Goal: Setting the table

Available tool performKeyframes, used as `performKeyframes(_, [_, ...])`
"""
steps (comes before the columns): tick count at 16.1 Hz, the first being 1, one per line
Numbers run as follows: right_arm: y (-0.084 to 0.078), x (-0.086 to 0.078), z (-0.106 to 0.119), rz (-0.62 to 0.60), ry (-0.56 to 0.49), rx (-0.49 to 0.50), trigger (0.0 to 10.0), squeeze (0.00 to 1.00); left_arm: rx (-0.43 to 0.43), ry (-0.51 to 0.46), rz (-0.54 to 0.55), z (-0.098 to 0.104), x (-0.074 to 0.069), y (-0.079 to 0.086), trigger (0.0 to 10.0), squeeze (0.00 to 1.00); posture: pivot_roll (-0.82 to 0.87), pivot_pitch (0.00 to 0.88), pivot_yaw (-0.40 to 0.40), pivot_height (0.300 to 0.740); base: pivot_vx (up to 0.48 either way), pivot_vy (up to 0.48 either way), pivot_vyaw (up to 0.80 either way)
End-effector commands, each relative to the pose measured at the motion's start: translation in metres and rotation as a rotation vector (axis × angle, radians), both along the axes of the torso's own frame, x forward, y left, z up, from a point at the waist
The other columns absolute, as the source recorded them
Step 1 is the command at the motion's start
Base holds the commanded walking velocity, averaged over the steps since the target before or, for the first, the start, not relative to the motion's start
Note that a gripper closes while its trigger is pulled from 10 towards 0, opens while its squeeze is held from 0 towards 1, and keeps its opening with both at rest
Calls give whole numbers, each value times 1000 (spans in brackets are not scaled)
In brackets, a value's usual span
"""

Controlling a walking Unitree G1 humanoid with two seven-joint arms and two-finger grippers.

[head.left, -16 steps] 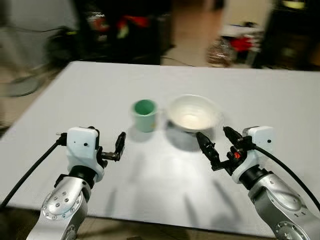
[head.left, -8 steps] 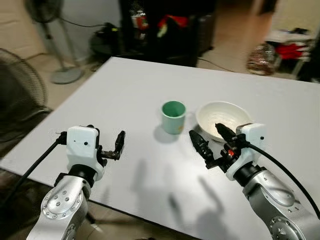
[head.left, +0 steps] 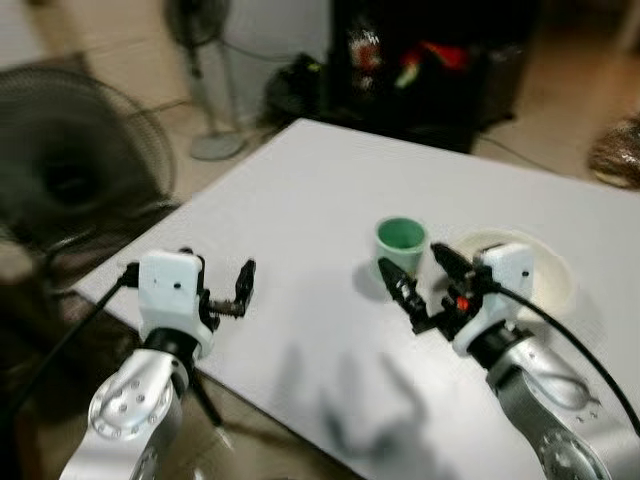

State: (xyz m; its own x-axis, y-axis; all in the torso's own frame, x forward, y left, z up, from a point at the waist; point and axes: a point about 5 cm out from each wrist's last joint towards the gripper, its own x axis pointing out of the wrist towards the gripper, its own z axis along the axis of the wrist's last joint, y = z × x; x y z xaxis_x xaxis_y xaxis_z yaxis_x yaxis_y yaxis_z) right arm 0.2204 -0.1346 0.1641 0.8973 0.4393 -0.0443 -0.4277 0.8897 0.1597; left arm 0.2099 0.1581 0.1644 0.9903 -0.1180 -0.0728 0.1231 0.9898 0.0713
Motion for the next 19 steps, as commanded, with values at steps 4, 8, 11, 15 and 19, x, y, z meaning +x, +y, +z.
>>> performKeyframes(4, [3,1,1,16,-11,-3,10000,1000,-16,30,13,-3,-3,2,10000,0,-13,0,31,740,0,360,788])
performKeyframes(8, [6,1,1,35,-13,-6,10000,1000,-37,37,19,-2,-6,0,10000,0,-9,0,25,740,0,-120,788])
performKeyframes(11, [7,1,0,42,-15,-7,10000,1000,16,18,17,0,-7,-1,10000,0,-8,0,21,740,0,320,788])
performKeyframes(15, [7,2,0,47,-17,-7,10000,1000,-64,56,31,-2,-5,0,10000,0,-7,0,20,740,0,-120,788])
performKeyframes(19, [8,2,0,49,-18,-5,10000,1000,38,10,27,1,-2,2,10000,0,-8,0,21,740,0,120,788])
